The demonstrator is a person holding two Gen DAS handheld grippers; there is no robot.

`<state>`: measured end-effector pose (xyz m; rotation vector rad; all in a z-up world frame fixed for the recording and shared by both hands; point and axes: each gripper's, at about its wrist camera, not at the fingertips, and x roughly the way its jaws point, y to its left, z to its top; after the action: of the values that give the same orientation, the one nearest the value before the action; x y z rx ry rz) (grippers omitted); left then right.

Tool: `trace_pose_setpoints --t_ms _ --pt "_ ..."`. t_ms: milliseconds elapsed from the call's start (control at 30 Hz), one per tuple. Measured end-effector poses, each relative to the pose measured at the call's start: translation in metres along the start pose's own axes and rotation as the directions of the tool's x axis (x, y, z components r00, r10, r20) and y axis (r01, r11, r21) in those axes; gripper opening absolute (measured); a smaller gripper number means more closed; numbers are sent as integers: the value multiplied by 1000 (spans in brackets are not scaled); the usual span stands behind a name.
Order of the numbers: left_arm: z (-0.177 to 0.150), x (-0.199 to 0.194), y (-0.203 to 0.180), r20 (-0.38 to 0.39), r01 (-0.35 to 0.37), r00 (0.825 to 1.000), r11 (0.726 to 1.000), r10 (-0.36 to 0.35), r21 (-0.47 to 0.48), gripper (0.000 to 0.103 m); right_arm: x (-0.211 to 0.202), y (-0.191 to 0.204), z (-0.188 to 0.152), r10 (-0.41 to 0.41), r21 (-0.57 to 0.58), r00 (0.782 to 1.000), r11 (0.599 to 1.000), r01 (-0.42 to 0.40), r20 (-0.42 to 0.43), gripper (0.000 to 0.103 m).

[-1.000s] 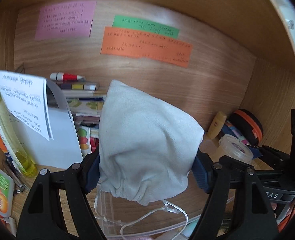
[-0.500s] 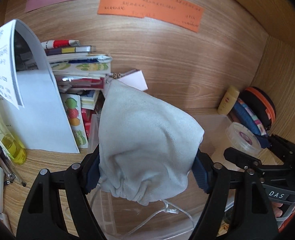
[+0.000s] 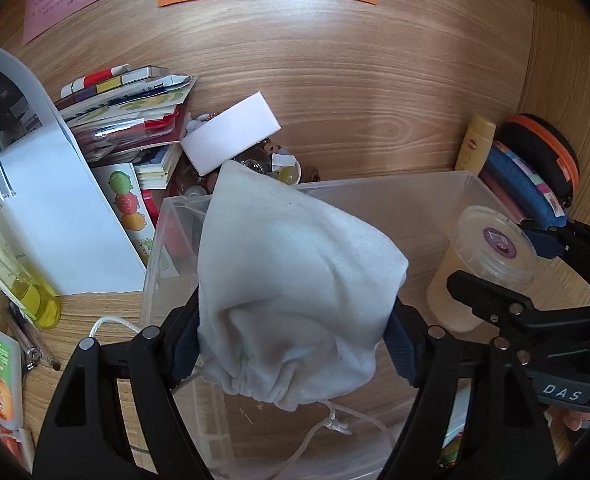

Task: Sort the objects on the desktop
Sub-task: 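Carry both items over the clear box and open both grippers to drop them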

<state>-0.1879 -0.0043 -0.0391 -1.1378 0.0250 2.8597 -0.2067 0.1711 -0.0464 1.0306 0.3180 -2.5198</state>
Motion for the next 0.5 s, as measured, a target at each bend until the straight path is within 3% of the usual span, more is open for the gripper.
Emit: trace_pose_setpoints --t_ms 333,500 --pt "-7 2 -6 -19 -16 1000 998 17 59 78 4 4 -1 -7 -19 1000 1000 7 -17 67" --pt "-10 -1 -3 -32 17 999 997 -15 72 78 -1 8 -1 -25 -44 1000 999 25 -1 68"
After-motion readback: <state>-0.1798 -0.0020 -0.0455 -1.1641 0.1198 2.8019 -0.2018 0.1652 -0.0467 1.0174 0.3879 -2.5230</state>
